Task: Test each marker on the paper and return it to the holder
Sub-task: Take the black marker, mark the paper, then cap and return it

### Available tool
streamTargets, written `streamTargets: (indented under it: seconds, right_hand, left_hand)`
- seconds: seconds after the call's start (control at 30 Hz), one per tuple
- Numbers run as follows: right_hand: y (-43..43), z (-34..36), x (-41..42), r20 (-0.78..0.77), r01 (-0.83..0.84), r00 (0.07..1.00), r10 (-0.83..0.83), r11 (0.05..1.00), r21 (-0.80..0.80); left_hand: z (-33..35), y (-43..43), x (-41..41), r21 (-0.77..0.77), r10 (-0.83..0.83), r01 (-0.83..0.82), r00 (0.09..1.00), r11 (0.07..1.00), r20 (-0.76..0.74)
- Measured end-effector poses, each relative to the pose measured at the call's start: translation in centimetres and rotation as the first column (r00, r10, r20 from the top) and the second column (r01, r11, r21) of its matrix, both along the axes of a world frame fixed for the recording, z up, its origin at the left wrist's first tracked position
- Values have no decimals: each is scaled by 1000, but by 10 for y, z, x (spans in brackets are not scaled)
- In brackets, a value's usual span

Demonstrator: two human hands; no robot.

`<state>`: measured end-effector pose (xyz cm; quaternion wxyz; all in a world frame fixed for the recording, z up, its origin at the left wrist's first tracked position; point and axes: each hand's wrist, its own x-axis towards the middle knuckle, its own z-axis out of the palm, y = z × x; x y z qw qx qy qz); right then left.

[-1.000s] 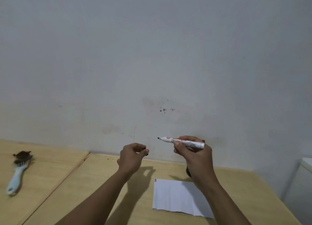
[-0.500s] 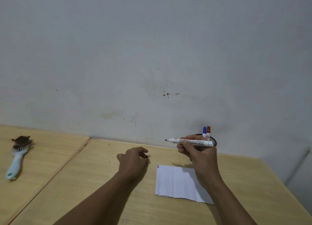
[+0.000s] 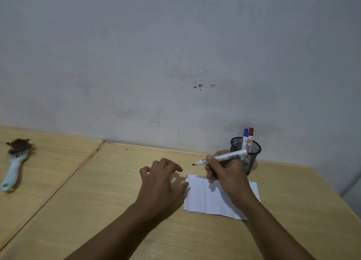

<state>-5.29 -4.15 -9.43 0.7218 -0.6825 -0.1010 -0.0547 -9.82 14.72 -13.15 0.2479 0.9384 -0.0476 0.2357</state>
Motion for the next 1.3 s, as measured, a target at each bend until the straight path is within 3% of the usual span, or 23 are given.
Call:
streamTargets:
  seconds: [0.1, 0.23, 0.9, 1.3]
  right_hand:
    - [5, -11, 8, -73, -64, 995, 61, 997, -38]
    - [11, -24, 24, -114, -140, 987, 116, 963, -229]
    - [16, -54, 45, -5, -97, 994, 106, 885, -456]
    - [19, -52, 42, 11, -75, 996, 91, 873, -482]
  left_hand:
    - [-2, 0, -1, 76, -90, 101, 987, 992, -135]
    - [-8, 6, 4, 125, -139, 170, 965, 978, -222]
    - [-22, 14, 13, 191, -129, 185, 953, 964, -273]
    - [-23, 13, 13, 174, -133, 188, 949, 967, -286]
